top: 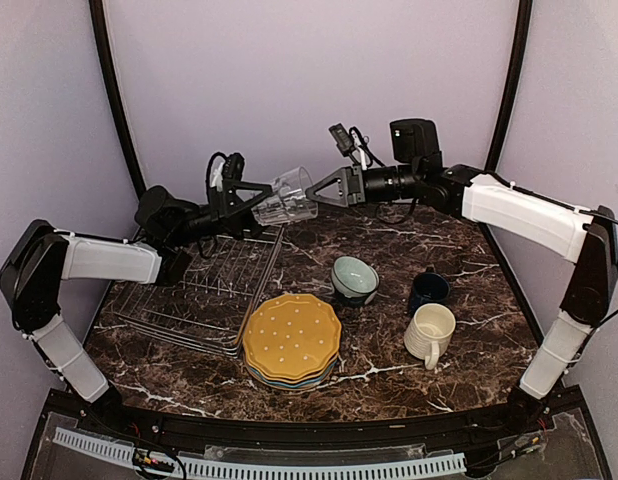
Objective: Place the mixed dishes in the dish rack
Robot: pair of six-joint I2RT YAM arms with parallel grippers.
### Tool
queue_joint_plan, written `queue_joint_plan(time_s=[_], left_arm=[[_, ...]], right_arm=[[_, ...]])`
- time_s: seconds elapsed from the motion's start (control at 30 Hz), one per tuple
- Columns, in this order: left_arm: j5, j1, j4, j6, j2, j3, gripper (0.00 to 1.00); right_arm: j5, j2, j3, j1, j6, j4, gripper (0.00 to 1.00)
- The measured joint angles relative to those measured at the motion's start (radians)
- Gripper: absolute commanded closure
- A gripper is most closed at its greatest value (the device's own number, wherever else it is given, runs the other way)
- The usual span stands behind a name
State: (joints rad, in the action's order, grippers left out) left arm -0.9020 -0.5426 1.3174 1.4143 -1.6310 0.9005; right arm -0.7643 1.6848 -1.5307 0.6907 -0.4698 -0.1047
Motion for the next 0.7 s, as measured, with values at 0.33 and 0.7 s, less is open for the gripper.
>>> queue_joint_plan(time_s=[0.33, 0.7], left_arm=[[-0.002, 0.0, 0.009, 0.004, -0.018, 0.011, 0.99], [0.0, 0.101, -0.208, -0.157, 0.059, 0.011, 0.99]], right_arm=[[-0.023, 0.0, 0.007, -0.012, 0.011, 0.007, 0.59], [0.042, -0.046, 0.019, -0.05, 0.069, -0.07, 0.19]])
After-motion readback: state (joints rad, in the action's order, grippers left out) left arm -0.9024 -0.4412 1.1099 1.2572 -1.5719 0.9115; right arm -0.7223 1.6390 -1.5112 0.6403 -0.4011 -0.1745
